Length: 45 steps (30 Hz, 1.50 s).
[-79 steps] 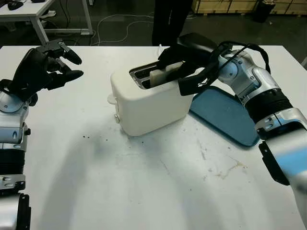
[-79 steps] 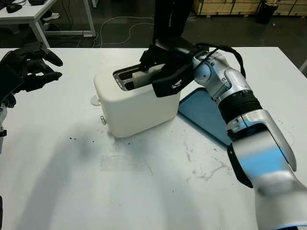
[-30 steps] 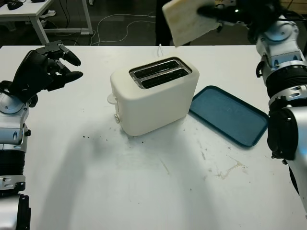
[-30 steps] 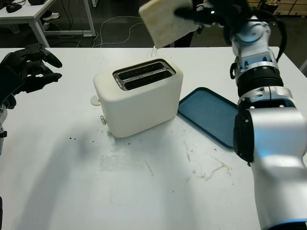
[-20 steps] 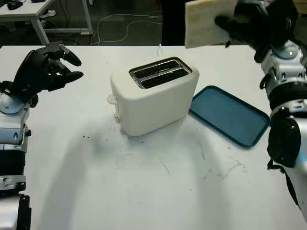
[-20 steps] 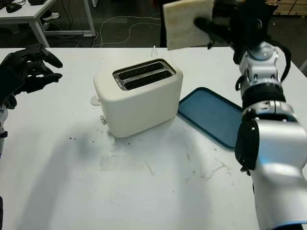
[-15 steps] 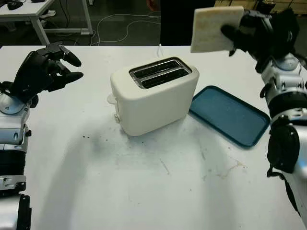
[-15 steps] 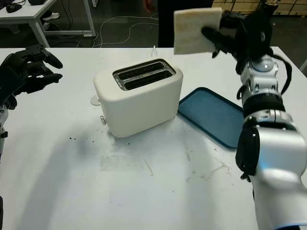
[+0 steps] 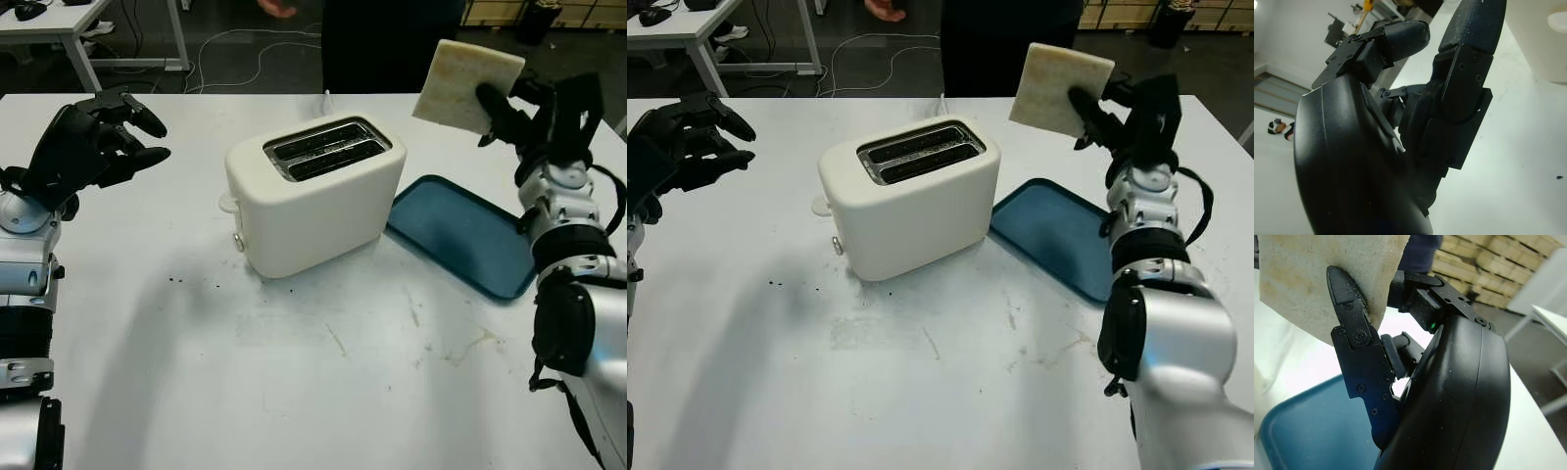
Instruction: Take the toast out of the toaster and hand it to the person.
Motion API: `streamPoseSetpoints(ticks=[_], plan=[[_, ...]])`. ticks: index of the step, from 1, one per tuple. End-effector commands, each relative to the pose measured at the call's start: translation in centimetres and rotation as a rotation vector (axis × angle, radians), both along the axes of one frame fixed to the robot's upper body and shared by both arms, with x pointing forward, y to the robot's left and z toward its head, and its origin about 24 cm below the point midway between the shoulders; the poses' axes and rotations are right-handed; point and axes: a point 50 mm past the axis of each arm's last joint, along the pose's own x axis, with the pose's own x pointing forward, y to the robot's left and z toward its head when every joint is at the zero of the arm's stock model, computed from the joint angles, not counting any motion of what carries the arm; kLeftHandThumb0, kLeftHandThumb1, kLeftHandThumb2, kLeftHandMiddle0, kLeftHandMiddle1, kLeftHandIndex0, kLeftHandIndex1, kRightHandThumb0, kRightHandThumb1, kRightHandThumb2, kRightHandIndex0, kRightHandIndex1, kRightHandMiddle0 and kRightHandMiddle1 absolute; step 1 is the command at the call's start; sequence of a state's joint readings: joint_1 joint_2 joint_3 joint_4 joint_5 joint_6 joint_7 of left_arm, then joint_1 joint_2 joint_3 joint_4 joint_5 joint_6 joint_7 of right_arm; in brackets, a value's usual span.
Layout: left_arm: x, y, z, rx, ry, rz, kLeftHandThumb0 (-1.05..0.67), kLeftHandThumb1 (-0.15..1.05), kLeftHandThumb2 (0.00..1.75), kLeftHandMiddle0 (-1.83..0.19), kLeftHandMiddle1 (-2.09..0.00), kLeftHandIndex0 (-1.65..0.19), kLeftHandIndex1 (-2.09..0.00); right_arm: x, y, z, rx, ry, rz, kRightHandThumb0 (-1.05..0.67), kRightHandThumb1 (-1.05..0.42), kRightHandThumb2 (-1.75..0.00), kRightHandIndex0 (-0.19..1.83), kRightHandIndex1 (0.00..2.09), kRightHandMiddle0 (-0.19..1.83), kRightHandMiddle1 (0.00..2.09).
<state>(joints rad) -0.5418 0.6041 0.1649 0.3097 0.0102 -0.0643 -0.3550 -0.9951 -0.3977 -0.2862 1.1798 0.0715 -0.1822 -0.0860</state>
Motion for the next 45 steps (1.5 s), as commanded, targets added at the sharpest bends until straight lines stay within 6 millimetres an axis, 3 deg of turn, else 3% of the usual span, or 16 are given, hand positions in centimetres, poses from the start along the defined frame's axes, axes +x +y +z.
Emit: streamPoseSetpoints(ticks=[1,5,9,14,18,24,45], plan=[[0.0,-0.1,-0.1,0.008,-0.007,-0.005,-1.05,0.92,0.04,-0.57,-1.43,-0.49,-1.37,-0.1,0.4,-0.4,-0.003,-0.017,-0.043,-0.46,-0.87,0.0,1.08,1.6,0.98,1.37],[0.0,-0.1,-0.1,0.012,-0.011,-0.006,-1.05,0.92,0.04,-0.57,-1.44,-0.49,-1.37,0.1,1.2,-0.7,-0.02,0.006,-0.079,-0.43,-0.89,0.0,1.08,1.61,0.98,1.31],[0.0,-0.2,0.0,0.013,-0.011,-0.005,-1.05,0.92,0.05,-0.57,-1.44,-0.49,-1.38,0.2,2.1,-1.2,-0.071,0.028,-0.082,-0.42,-0.89,0.0,1.03,1.73,1.04,1.08],[0.0,-0.2,-0.1,0.012,-0.015,-0.008,-1.05,0.92,0.05,-0.58,-1.44,-0.49,-1.37,0.3,2.8,-1.8,-0.12,0.07,-0.091,-0.42,-0.89,0.0,1.01,1.75,0.98,1.47],[0.0,-0.1,-0.1,0.014,-0.017,-0.006,-1.05,0.92,0.05,-0.57,-1.43,-0.48,-1.38,0.4,3.3,-2.0,-0.118,0.101,-0.103,-0.42,-0.87,0.0,0.99,1.75,0.94,1.48],[0.0,-0.1,-0.1,0.0,-0.014,-0.01,-1.05,0.92,0.04,-0.58,-1.43,-0.49,-1.37,0.4,3.3,-2.2,-0.154,0.106,-0.077,-0.42,-0.87,0.0,1.01,1.75,0.86,1.71],[0.0,-0.1,0.0,0.002,-0.012,-0.009,-1.05,0.92,0.05,-0.58,-1.43,-0.48,-1.38,0.3,3.6,-2.2,-0.162,0.045,0.033,-0.4,-0.89,-0.01,1.02,1.75,0.87,1.75]])
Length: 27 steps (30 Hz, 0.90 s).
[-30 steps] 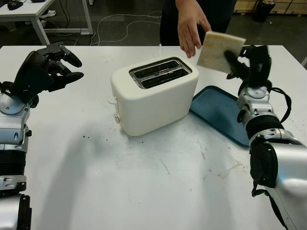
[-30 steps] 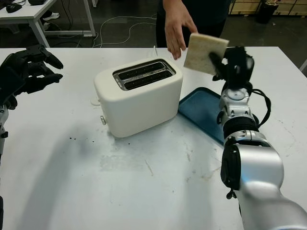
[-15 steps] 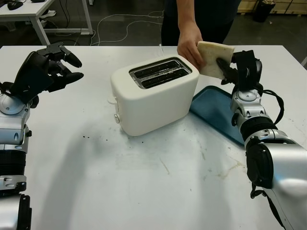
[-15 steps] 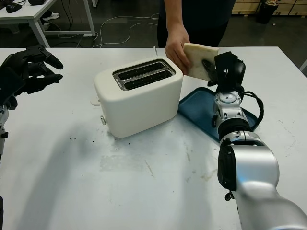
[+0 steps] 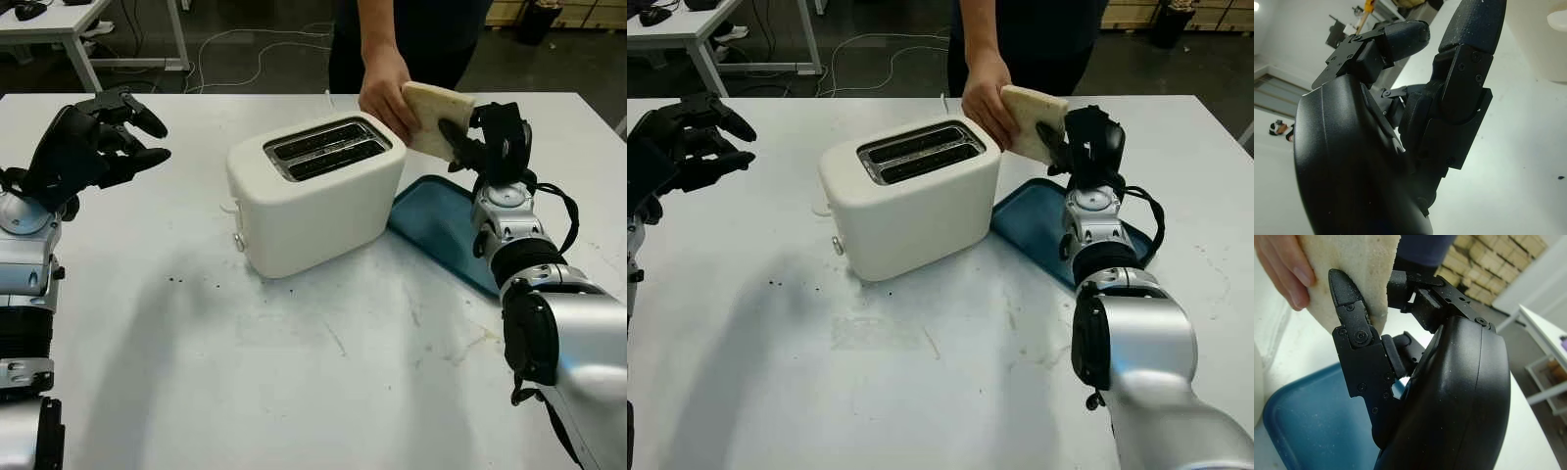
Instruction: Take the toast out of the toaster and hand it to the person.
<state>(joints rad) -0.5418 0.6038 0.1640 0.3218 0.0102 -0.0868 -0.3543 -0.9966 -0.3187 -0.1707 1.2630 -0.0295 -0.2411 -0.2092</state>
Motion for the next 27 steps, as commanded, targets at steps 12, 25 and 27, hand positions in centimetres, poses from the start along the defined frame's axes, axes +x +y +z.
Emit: streamPoseSetpoints(ticks=[12,25,27], plan=[[0.1,-0.2,0.1,-0.005,-0.001,-0.007,-1.05,0.92,0.04,-0.58,-1.42,-0.49,-1.36,0.3,0.3,1.2,-0.094,0.003,0.201,-0.78,-0.82,0.0,0.87,0.79,1.0,0.26],[-0.6,0.5,-0.5,-0.021,-0.019,0.026,-1.05,0.92,0.05,-0.58,-1.44,-0.49,-1.38,-1.9,-2.3,1.8,-0.077,-0.11,0.305,-0.78,-0.82,-0.01,0.29,0.24,0.4,0.0],[-0.8,0.7,-0.6,-0.027,-0.022,0.026,-1.05,0.92,0.05,-0.57,-1.44,-0.48,-1.38,-2.6,-2.6,1.8,-0.047,-0.138,0.306,-0.77,-0.81,0.0,0.28,0.24,0.4,0.0]])
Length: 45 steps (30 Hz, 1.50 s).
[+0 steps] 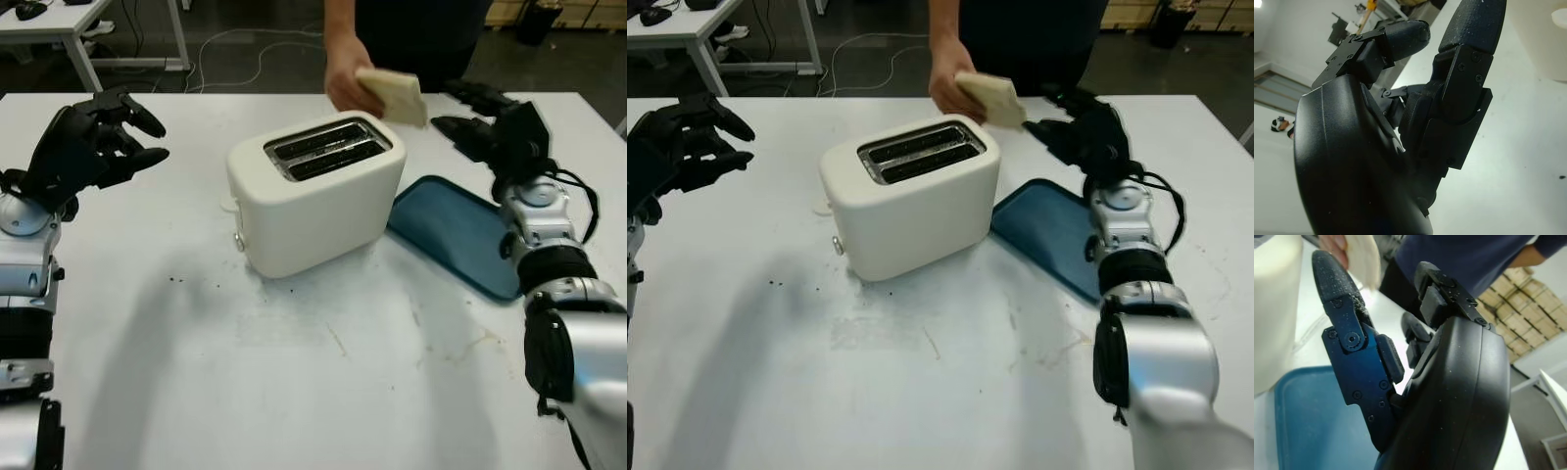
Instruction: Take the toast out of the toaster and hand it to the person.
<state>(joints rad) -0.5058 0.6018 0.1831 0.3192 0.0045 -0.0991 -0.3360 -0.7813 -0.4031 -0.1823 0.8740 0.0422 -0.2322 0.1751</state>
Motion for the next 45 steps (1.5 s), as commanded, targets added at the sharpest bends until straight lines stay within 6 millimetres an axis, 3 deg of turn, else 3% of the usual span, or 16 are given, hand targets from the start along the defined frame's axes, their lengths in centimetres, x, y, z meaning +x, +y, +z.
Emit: streamPoseSetpoints(ticks=[1,3,9,16,20,24,29,35,45], plan=[[-0.4,0.1,0.0,-0.009,-0.026,-0.001,-1.05,0.92,0.06,-0.57,-1.43,-0.48,-1.38,-0.8,-0.4,0.1,0.039,-0.029,0.0,-0.75,-0.81,0.0,0.27,0.23,0.39,0.0],[-0.6,0.2,-0.1,-0.008,-0.028,0.002,-1.05,0.92,0.06,-0.57,-1.43,-0.48,-1.37,-1.5,-0.4,0.0,0.044,-0.042,0.01,-0.73,-0.8,0.0,0.25,0.23,0.38,0.0],[-1.6,0.4,-0.4,-0.005,-0.018,0.026,-1.05,0.92,0.09,-0.57,-1.42,-0.47,-1.36,-3.5,0.2,-0.9,0.014,-0.021,0.059,-0.89,-0.8,-0.01,0.15,0.19,0.28,0.0],[-3.7,0.1,-1.9,-0.137,0.007,0.051,-1.05,0.91,0.01,-0.68,-1.27,-0.53,-1.27,-6.1,1.8,-2.3,0.123,0.024,0.173,-0.83,-0.78,0.0,0.06,0.2,0.2,0.01],[-5.0,-0.5,-3.5,-0.23,0.041,0.058,-1.05,0.87,0.0,-0.72,-1.2,-0.58,-1.2,-8.3,3.3,-3.5,0.223,0.012,0.125,-0.79,-0.76,0.0,0.19,0.31,0.33,0.06],[-6.1,-1.7,-5.4,-0.304,0.077,0.057,-1.05,0.83,0.0,-0.8,-1.07,-0.69,-1.03,-10.3,4.8,-4.8,0.298,0.03,0.075,-0.64,-0.76,0.0,0.41,0.53,0.6,0.09],[-6.5,-3.5,-7.3,-0.354,0.106,0.06,-1.05,0.81,0.0,-0.85,-1.0,-0.74,-0.99,-12.0,6.3,-6.0,0.342,0.055,0.059,-0.61,-0.76,0.0,0.51,0.67,0.7,0.09],[-6.3,-4.4,-8.6,-0.375,0.118,0.077,-1.05,0.8,0.0,-0.88,-1.0,-0.76,-0.99,-13.1,7.4,-7.3,0.356,0.099,0.031,-0.59,-0.75,0.0,0.59,0.7,0.77,0.1],[-5.8,-5.8,-10.7,-0.408,0.17,0.088,-1.05,0.8,0.0,-1.01,-0.8,-0.91,-0.78,-13.8,8.2,-8.8,0.374,0.202,0.006,-0.54,-0.71,0.0,0.63,0.72,0.85,0.09]])
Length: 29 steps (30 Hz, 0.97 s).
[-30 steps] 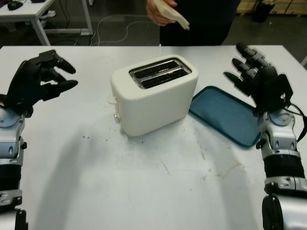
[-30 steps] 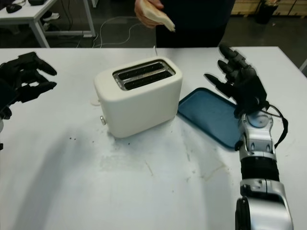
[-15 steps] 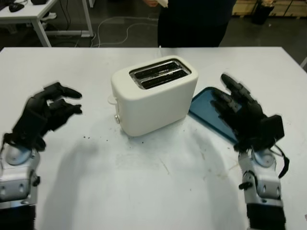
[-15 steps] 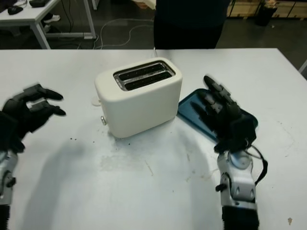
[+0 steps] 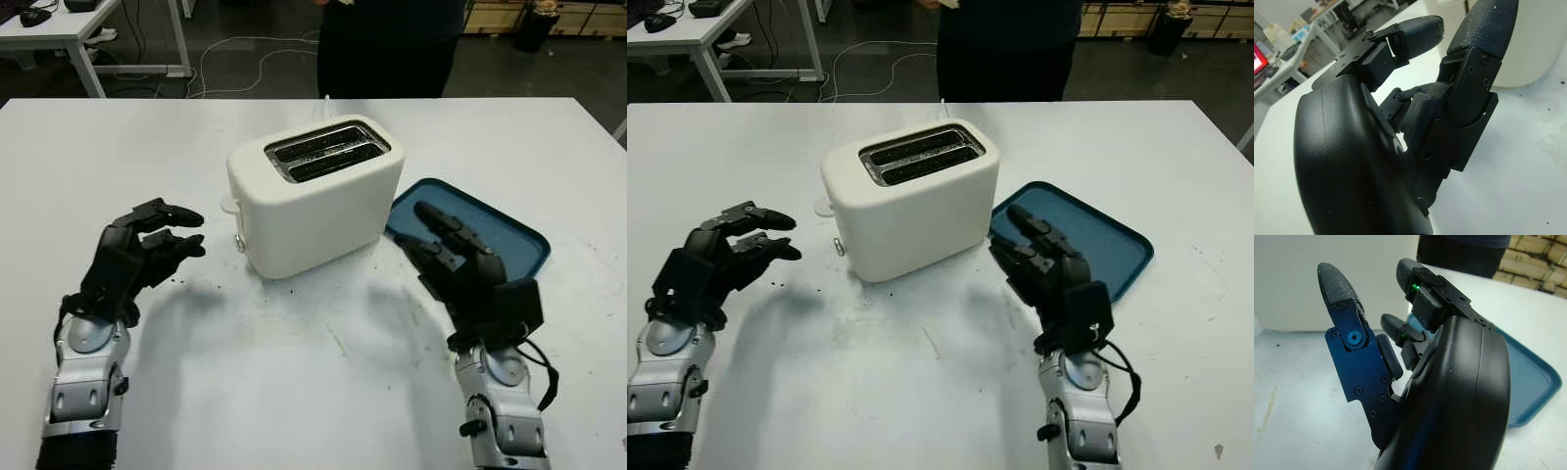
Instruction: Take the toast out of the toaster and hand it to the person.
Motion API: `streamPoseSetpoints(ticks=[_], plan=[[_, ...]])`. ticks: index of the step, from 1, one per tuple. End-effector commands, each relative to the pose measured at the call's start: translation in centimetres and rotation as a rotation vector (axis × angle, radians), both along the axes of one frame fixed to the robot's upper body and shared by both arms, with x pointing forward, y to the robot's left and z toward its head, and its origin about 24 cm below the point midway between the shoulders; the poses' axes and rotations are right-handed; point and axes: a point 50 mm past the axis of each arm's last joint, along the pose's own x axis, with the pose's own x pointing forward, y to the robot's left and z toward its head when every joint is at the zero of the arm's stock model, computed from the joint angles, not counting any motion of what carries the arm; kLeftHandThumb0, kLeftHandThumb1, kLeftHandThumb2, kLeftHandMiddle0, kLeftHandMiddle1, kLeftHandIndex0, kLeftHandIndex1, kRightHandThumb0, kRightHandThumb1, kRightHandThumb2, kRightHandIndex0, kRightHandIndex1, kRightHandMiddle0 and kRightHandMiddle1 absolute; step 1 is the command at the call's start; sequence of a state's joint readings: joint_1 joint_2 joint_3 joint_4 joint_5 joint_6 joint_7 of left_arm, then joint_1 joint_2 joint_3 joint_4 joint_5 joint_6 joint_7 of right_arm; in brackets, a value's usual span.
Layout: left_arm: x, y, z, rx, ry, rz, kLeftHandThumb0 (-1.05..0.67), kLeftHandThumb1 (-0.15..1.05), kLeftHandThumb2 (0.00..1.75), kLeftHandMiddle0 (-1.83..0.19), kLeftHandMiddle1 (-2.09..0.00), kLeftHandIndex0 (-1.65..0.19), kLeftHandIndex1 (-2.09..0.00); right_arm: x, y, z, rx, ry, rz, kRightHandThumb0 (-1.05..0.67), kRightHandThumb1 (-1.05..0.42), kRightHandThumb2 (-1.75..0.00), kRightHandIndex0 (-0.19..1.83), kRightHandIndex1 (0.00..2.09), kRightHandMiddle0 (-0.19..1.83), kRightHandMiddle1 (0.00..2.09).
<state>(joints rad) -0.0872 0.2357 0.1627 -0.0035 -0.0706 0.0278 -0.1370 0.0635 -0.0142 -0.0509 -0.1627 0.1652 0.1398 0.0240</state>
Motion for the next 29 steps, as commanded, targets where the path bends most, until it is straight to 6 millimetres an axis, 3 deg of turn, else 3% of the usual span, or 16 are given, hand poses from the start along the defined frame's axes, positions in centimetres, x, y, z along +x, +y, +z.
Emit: streamPoseSetpoints(ticks=[1,3,6,11,19,29], plan=[[0.2,-0.5,-0.4,-0.006,-0.004,0.0,-1.05,0.79,0.0,-1.04,-0.75,-0.94,-0.73,0.0,0.1,-0.1,-0.004,0.015,-0.005,-0.55,-0.71,0.0,0.62,0.73,0.85,0.09],[0.2,-0.6,-0.6,-0.018,-0.006,-0.003,-1.05,0.78,0.0,-1.06,-0.72,-0.96,-0.69,0.2,0.0,-0.3,-0.025,0.025,-0.01,-0.56,-0.71,0.0,0.62,0.74,0.86,0.09],[0.0,-0.8,-0.8,-0.01,-0.011,0.002,-1.05,0.75,0.0,-0.94,-0.92,-0.85,-0.89,0.4,-0.1,-0.7,-0.063,0.034,-0.016,-0.54,-0.7,0.0,0.62,0.76,0.88,0.09],[-0.5,-0.9,-0.9,0.021,0.0,0.031,-1.05,0.77,0.01,-0.94,-1.03,-0.84,-1.01,0.6,-0.2,-1.0,-0.073,0.039,-0.02,-0.55,-0.7,0.0,0.63,0.78,0.89,0.08],[-1.5,-1.7,-1.6,0.006,0.046,0.057,-1.05,0.72,0.0,-1.18,-0.78,-1.0,-0.87,0.9,-0.3,-1.2,-0.092,0.034,-0.022,-0.58,-0.71,0.0,0.61,0.79,0.89,0.06],[-1.6,-1.6,-1.4,0.027,0.031,0.078,-1.05,0.76,0.01,-1.2,-0.77,-1.02,-0.87,1.0,-0.2,-1.1,-0.076,0.032,-0.027,-0.56,-0.7,0.0,0.62,0.77,0.9,0.05]])
